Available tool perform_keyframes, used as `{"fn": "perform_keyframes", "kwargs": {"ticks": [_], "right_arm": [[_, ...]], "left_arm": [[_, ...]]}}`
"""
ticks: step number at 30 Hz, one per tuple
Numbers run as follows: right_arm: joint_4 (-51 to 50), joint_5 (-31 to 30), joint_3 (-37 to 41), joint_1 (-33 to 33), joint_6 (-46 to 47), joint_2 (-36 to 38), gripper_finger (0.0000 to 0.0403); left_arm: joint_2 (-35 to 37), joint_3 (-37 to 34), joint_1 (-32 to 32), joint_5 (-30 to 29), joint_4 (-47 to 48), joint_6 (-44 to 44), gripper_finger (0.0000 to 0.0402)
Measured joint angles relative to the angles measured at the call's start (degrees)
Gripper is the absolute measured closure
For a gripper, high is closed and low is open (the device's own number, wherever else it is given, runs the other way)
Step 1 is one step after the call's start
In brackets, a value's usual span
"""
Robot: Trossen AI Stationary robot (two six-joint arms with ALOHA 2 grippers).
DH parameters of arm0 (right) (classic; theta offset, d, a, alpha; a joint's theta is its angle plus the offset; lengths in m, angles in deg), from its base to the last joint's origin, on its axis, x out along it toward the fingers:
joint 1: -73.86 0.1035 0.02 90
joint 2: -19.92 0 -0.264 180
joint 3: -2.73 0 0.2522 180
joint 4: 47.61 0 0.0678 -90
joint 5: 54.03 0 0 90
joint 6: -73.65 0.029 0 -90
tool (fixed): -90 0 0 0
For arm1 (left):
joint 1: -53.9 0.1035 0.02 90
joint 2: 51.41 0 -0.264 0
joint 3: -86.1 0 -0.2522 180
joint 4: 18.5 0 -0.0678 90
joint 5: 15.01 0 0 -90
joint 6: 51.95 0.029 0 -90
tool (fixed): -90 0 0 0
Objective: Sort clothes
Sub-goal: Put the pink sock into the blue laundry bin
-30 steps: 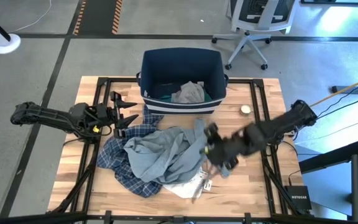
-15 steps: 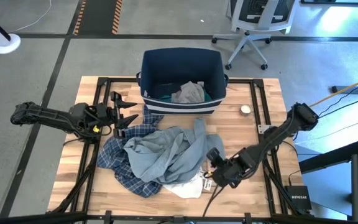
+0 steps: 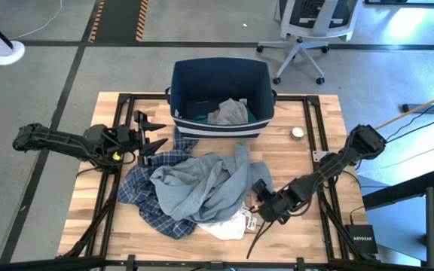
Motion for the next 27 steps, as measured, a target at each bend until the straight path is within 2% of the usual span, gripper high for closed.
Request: {"fn": "perform_keyframes", "kwargs": {"ticks": [6,12,15,18,19,21,25,27], "right_arm": [[7.28,0.2,3.28,0.17,0.02,-2.09,0.0242],[9.34,-1.57,3.33,0.26,0.09,-4.42,0.0248],[9.61,-1.98,3.35,0.26,0.08,-4.53,0.0282],[9.66,-2.05,3.31,0.24,0.06,-4.63,0.0345],[9.16,-2.28,2.97,0.22,0.01,-4.67,0.037],[7.09,-3.6,1.58,0.16,-0.24,-4.87,0.0389],[-2.41,-7.67,-5.12,0.13,-1.35,-4.9,0.0373],[-9.74,-8.71,-9.07,0.17,-2.64,-4.27,0.0377]], "left_arm": [[0.0,0.02,-0.02,-0.02,0.0,0.08,0.0194],[-0.01,0.01,0.0,-0.01,-0.39,-0.49,0.0194],[0.0,0.01,0.01,-0.02,-0.41,-0.47,0.0194],[-0.01,0.0,0.0,-0.02,-0.37,-0.25,0.0194],[0.0,0.0,0.0,0.0,-0.37,-0.36,0.0194],[0.01,0.02,-0.02,-0.02,-0.37,-0.88,0.0194],[0.01,0.0,-0.02,-0.02,-0.37,-1.18,0.0194],[0.01,0.0,0.01,-0.02,-0.35,-1.04,0.0194]]}}
